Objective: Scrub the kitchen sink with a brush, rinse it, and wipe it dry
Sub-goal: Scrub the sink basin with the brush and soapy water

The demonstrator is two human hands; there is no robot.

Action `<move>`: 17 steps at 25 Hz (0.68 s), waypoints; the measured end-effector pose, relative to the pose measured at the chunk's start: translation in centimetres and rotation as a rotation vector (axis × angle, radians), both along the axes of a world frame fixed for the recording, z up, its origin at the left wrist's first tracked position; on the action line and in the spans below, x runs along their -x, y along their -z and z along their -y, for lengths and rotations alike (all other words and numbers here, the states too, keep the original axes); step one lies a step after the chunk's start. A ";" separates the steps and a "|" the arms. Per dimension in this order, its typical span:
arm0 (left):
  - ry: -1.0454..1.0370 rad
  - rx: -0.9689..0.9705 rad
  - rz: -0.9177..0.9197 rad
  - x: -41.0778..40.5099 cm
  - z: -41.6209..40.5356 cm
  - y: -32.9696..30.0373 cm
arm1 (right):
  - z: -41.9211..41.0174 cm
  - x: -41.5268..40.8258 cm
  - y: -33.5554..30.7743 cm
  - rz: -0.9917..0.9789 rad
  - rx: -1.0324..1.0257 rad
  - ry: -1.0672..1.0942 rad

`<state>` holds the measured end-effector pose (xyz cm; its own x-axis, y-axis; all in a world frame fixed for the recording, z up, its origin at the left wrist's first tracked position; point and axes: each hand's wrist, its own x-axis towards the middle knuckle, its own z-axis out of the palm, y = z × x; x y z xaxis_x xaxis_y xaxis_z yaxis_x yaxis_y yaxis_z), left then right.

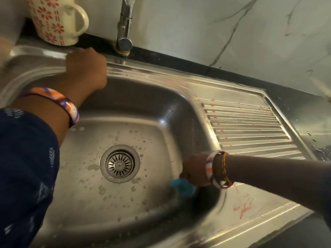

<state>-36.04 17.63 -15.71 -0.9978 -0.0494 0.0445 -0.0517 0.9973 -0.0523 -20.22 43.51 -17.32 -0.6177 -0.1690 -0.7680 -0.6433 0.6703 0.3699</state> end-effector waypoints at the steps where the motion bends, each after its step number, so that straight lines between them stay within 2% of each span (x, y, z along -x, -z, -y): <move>1: 0.004 0.014 0.003 0.1 -0.2 -0.1 | -0.2 0.9 0.1 -0.140 0.010 0.008; 3: 0.016 0.033 0.001 0.3 -0.6 0.0 | 0.6 2.9 -1.1 -0.458 0.062 0.013; 4: 0.010 0.045 0.003 0.4 -0.7 0.1 | 0.9 2.9 -1.6 -0.503 0.093 0.014; 6: 0.000 0.077 0.017 0.3 -0.9 0.6 | 0.4 1.8 -1.2 -0.225 0.012 -0.043; 7: -0.002 0.086 0.020 0.4 -1.0 0.9 | 0.8 0.7 -0.8 -0.011 -0.003 0.073; 8: -0.002 0.087 0.019 0.4 -1.0 1.2 | 1.7 0.3 -1.2 -0.011 -0.015 0.146; 11: 0.031 0.098 0.000 0.5 -0.9 1.4 | 2.3 3.0 -2.5 -0.513 0.076 0.012; 12: 0.037 0.100 -0.004 0.5 -0.7 1.3 | 2.6 3.1 -3.3 -0.484 0.040 -0.067; 13: 0.043 0.101 -0.005 0.4 -0.5 1.3 | 2.5 2.6 -4.1 -0.334 0.042 -0.123; 15: 0.042 0.089 -0.015 0.3 -0.2 1.4 | 3.2 -0.2 -3.8 0.089 -0.053 -0.167; 16: 0.034 0.079 -0.017 0.2 -0.1 1.4 | 4.3 -0.4 -4.4 0.096 -0.145 -0.136; 17: 0.028 0.071 -0.019 0.1 0.0 1.4 | 4.0 0.9 -4.1 -0.079 -0.126 -0.098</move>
<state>-36.17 17.64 -17.13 -0.9977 -0.0172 0.0663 -0.0252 0.9921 -0.1225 -21.08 39.47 -13.18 -0.6626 -0.1366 -0.7365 -0.6685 0.5513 0.4992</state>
